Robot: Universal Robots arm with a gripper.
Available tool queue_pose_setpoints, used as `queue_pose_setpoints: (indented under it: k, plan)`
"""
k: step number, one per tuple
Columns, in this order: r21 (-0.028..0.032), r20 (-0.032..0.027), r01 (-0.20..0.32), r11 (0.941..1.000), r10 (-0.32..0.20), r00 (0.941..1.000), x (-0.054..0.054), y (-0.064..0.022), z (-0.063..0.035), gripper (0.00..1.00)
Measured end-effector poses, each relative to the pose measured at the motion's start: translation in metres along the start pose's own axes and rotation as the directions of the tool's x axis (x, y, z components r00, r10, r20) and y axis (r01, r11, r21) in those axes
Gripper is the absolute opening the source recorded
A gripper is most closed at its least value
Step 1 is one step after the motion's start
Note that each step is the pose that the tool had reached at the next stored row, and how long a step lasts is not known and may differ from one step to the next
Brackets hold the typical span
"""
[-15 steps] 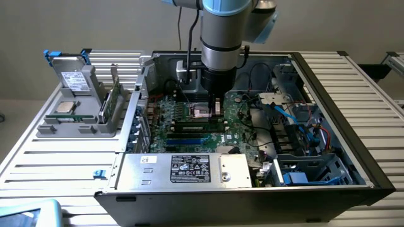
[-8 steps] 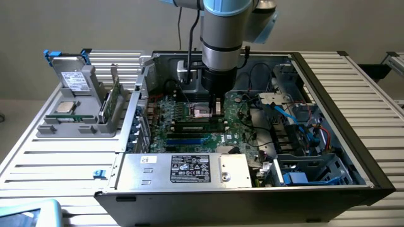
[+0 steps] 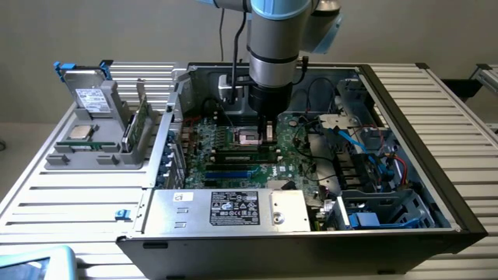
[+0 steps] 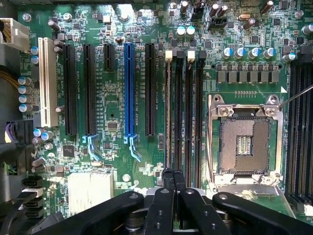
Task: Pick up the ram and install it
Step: 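Press down the ram until it locks into place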
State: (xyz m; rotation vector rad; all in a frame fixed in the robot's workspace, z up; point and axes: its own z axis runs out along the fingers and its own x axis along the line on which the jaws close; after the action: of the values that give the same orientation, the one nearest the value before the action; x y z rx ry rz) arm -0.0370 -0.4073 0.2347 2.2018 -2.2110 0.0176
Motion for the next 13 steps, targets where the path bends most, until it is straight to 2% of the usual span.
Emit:
queue_pose_setpoints:
  k: [10,13]
  plan:
    - [0.0006,-0.0015,0.012,0.9999,-0.012,0.9999,0.0013,-0.0001,0.0,0.11]
    - [0.0005,-0.0038,0.013,0.9999,-0.013,0.9999,0.0013,-0.0001,0.0021,0.11]
